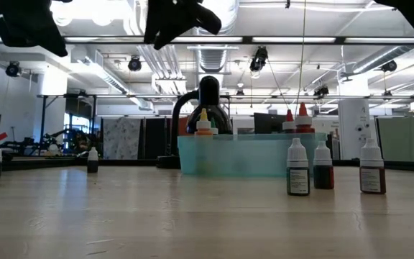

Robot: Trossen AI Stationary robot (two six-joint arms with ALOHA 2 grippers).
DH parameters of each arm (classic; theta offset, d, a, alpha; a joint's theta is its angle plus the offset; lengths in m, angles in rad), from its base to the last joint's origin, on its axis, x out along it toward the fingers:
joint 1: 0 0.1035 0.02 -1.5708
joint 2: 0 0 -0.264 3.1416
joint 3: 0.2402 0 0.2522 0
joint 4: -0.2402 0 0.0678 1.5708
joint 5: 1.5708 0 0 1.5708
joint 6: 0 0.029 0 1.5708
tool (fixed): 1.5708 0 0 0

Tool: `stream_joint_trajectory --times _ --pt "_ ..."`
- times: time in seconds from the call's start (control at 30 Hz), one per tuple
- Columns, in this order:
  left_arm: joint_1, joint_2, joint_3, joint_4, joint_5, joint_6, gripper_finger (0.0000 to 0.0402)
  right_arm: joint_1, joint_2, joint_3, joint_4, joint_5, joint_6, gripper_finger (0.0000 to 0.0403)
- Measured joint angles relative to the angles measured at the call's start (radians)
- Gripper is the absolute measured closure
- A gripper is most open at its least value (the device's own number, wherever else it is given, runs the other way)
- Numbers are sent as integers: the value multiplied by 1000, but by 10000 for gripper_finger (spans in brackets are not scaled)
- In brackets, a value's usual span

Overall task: Pick & Place food coloring
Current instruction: Put the green food coloring bottle into the green bin

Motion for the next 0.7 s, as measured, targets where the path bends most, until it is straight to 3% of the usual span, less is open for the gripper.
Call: stream_joint_trajectory --times 0.27,0.7 --pt "0 0 0 0 0 0 401 2 0 0 146 0 102 330" --pt "0 0 0 0 0 0 401 2 0 0 309 -1 102 325"
